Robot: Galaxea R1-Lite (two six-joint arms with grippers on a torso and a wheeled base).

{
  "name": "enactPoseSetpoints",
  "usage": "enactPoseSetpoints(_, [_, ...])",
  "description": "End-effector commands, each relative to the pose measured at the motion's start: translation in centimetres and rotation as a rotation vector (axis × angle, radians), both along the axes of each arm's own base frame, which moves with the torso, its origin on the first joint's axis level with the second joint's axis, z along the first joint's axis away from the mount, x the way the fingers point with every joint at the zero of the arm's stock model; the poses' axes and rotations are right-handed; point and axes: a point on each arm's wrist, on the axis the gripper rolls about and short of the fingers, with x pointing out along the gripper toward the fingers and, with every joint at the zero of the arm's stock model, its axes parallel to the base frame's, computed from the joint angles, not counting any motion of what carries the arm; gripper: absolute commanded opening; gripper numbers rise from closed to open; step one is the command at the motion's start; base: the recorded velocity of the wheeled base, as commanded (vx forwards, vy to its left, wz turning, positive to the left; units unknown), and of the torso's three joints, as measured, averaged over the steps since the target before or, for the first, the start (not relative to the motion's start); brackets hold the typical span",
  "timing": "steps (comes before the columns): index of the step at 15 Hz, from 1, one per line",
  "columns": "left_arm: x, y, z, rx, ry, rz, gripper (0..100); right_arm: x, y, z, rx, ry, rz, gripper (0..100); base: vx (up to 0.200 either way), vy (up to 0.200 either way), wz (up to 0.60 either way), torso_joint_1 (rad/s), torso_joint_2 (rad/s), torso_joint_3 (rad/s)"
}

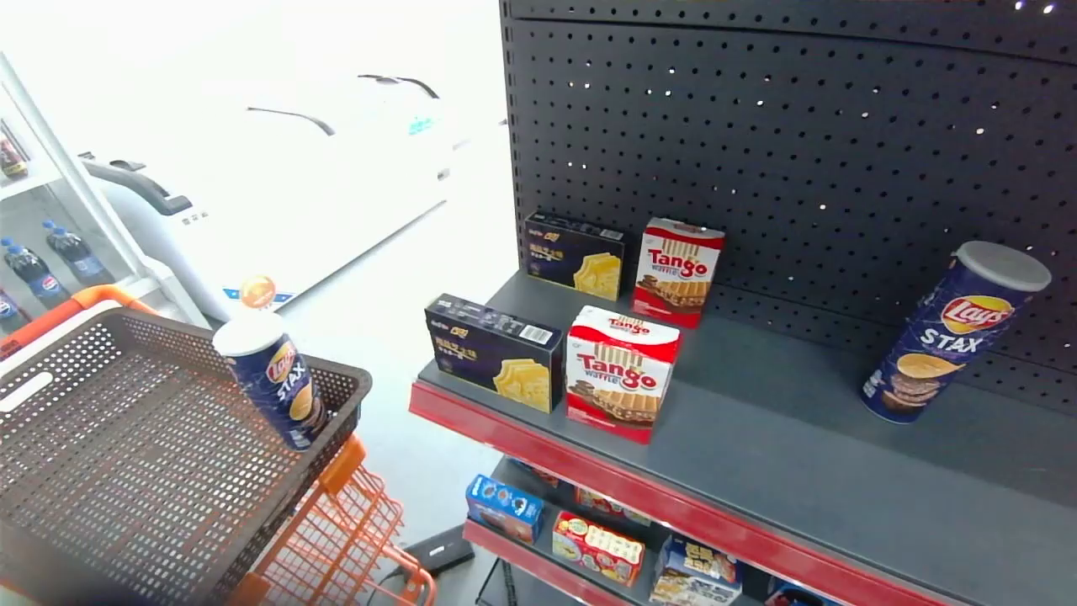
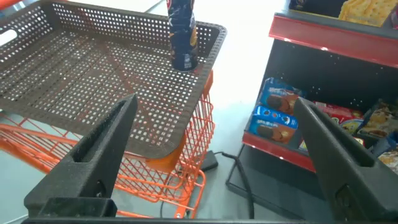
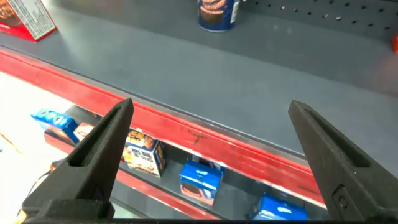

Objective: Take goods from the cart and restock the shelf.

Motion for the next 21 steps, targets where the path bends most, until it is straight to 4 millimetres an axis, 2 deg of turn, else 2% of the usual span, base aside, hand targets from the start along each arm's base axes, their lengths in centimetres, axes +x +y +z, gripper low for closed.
enactPoseSetpoints(1, [0.0, 0.0, 0.0, 0.000, 0.000, 0.000, 100, 0.0, 0.0, 0.0, 0.001, 0.001, -0.001, 100, 0.000, 0.000, 0.00, 0.000, 0.00, 0.000])
enactPoseSetpoints(8, [0.0, 0.0, 0.0, 0.003, 0.000, 0.001, 100, 0.0, 0.0, 0.0, 0.000, 0.001, -0.001, 100, 0.000, 0.000, 0.00, 0.000, 0.00, 0.000])
enactPoseSetpoints(9, [-0.2, 0.0, 0.5, 0.007, -0.014, 0.023, 100, 0.0, 0.0, 0.0, 0.000, 0.001, -0.001, 100, 0.000, 0.000, 0.00, 0.000, 0.00, 0.000])
enactPoseSetpoints(10, [-0.6, 0.1, 1.8, 0.034, -0.055, 0.038, 100, 0.0, 0.0, 0.0, 0.000, 0.001, -0.001, 100, 0.000, 0.000, 0.00, 0.000, 0.00, 0.000])
enactPoseSetpoints(11, [-0.2, 0.1, 3.4, 0.069, 0.031, 0.051, 100, 0.0, 0.0, 0.0, 0.000, 0.001, -0.001, 100, 0.000, 0.000, 0.00, 0.000, 0.00, 0.000])
enactPoseSetpoints(12, [0.4, 0.2, 5.0, 0.072, 0.098, 0.080, 100, 0.0, 0.0, 0.0, 0.000, 0.001, -0.001, 100, 0.000, 0.000, 0.00, 0.000, 0.00, 0.000])
enactPoseSetpoints(14, [3.0, 0.2, 6.8, 0.073, 0.224, 0.056, 100, 0.0, 0.0, 0.0, 0.000, 0.001, -0.001, 100, 0.000, 0.000, 0.00, 0.000, 0.00, 0.000])
enactPoseSetpoints(15, [3.9, 0.1, 7.0, 0.057, 0.261, 0.039, 100, 0.0, 0.0, 0.0, 0.000, 0.001, -0.001, 100, 0.000, 0.000, 0.00, 0.000, 0.00, 0.000])
enactPoseSetpoints(16, [5.4, 0.3, 7.1, 0.005, 0.334, 0.102, 100, 0.0, 0.0, 0.0, 0.000, 0.001, -0.001, 100, 0.000, 0.000, 0.00, 0.000, 0.00, 0.000])
enactPoseSetpoints(18, [8.5, 0.8, 8.0, -0.036, 0.364, 0.069, 100, 0.0, 0.0, 0.0, 0.000, 0.001, -0.001, 100, 0.000, 0.000, 0.00, 0.000, 0.00, 0.000])
enactPoseSetpoints(20, [11.9, 1.8, 8.1, 0.020, 0.361, 0.094, 100, 0.0, 0.0, 0.0, 0.000, 0.001, -0.001, 100, 0.000, 0.000, 0.00, 0.000, 0.00, 0.000])
enactPoseSetpoints(21, [11.9, 1.8, 8.1, 0.020, 0.361, 0.094, 100, 0.0, 0.0, 0.0, 0.000, 0.001, -0.001, 100, 0.000, 0.000, 0.00, 0.000, 0.00, 0.000])
